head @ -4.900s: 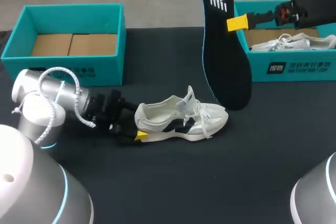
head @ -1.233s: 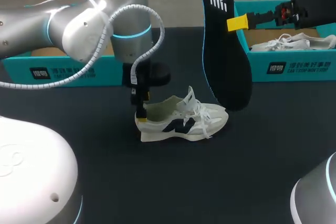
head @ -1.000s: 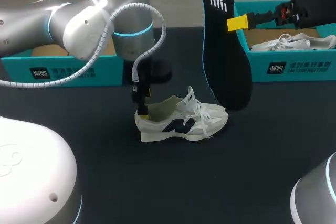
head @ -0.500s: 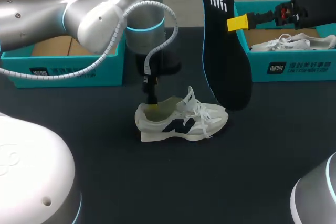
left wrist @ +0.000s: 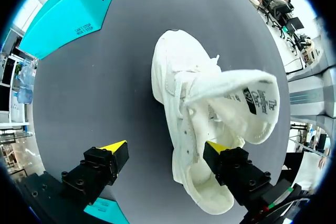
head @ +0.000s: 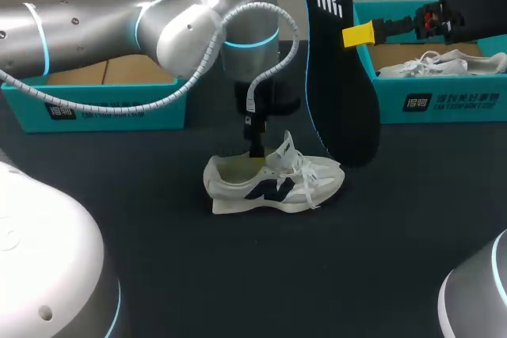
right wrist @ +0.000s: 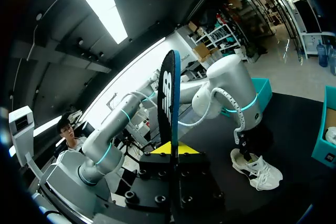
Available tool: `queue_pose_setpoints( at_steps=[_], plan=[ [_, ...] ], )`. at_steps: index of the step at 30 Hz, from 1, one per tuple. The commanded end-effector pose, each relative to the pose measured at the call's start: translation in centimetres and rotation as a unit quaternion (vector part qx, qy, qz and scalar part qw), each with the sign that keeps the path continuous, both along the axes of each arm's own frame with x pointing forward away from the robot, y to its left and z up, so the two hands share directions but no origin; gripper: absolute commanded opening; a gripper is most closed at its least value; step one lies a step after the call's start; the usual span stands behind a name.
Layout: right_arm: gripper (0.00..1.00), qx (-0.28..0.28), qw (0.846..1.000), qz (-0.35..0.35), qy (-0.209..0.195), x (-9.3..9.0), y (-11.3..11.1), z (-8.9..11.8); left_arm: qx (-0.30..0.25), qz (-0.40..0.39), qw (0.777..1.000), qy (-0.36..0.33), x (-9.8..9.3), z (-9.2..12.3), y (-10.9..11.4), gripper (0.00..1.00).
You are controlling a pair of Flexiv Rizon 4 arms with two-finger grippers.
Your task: Take the shoe out of the shoebox, open the shoe tongue, remove and reinsert the insole, then place the shoe into the shoebox
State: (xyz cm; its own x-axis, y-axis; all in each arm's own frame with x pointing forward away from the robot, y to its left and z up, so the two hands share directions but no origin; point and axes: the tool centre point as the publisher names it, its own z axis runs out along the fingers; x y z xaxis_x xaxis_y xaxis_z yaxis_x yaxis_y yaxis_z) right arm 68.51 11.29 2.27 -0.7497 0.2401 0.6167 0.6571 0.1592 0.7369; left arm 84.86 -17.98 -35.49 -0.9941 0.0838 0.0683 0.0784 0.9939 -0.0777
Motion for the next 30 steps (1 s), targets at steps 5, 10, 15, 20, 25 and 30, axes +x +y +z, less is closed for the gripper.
queue_pose_setpoints(
  at_steps=[5,10,15,20,25,30],
  plan=[
    [0.0,-0.001,1.0,0.0,0.001,0.1,0.2,0.0,-0.001,-0.003,1.0,0.007,-0.7,-1.0,-1.2,0.47],
    [0.0,-0.001,1.0,0.0,0.001,0.1,0.2,0.0,-0.003,0.001,1.0,0.015,-1.1,-1.6,-1.0,0.0],
    [0.0,-0.001,1.0,0.0,0.001,0.1,0.2,0.0,-0.004,0.003,1.0,0.014,-1.7,-1.4,-0.8,0.0],
    [0.0,-0.001,1.0,0.0,0.001,0.1,0.2,0.0,-0.004,0.003,1.0,0.014,-1.7,-1.4,-0.8,0.0],
    [0.0,-0.001,1.0,0.0,0.001,0.1,0.2,0.0,-0.004,0.003,1.0,0.014,-1.7,-1.4,-0.8,0.0],
    [0.0,-0.001,1.0,0.0,0.001,0.1,0.2,0.0,-0.004,0.003,1.0,0.014,-1.7,-1.4,-0.8,0.0]
  ],
)
